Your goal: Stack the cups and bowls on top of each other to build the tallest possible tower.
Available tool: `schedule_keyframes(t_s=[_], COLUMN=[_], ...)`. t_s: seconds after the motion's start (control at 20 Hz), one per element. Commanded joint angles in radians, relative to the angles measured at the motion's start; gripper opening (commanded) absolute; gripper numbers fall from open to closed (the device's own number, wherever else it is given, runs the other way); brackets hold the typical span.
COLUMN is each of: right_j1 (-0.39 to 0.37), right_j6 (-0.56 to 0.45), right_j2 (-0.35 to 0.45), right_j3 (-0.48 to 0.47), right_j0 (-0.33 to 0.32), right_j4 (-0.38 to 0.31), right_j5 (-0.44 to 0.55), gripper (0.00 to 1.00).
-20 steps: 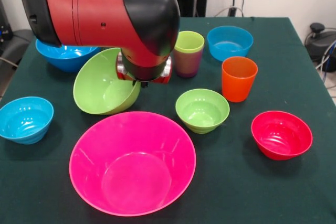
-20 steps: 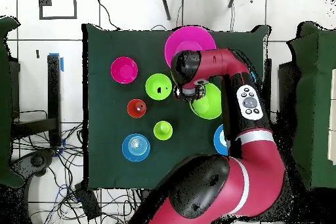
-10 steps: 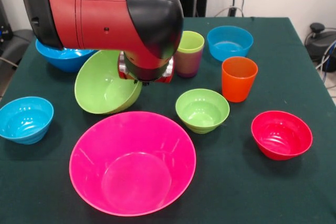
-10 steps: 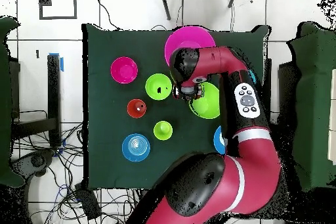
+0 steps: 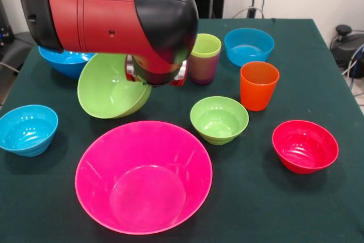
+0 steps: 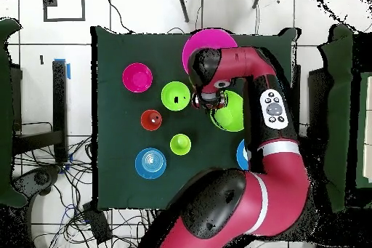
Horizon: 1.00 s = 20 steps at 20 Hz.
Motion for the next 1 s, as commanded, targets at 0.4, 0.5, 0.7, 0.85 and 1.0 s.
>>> schedule_keyframes(t_s=[0.4, 0.5, 0.7, 0.85, 1.0], right_j1=[0.0, 0.0, 0.021, 0.021, -0.005], right_j6=[-0.373, -0.38, -0.386, -0.372, -0.31], right_j2=[0.046, 0.044, 0.045, 0.04, 0.029], right_j3=[-0.139, -0.151, -0.185, -0.198, -0.17], right_j0=[0.052, 0.059, 0.077, 0.101, 0.127], right_j4=[-0.059, -0.062, -0.069, -0.069, -0.04], right_j5=[0.166, 0.18, 0.205, 0.23, 0.25], gripper=[0.0, 0.0, 0.0, 0.0, 0.0])
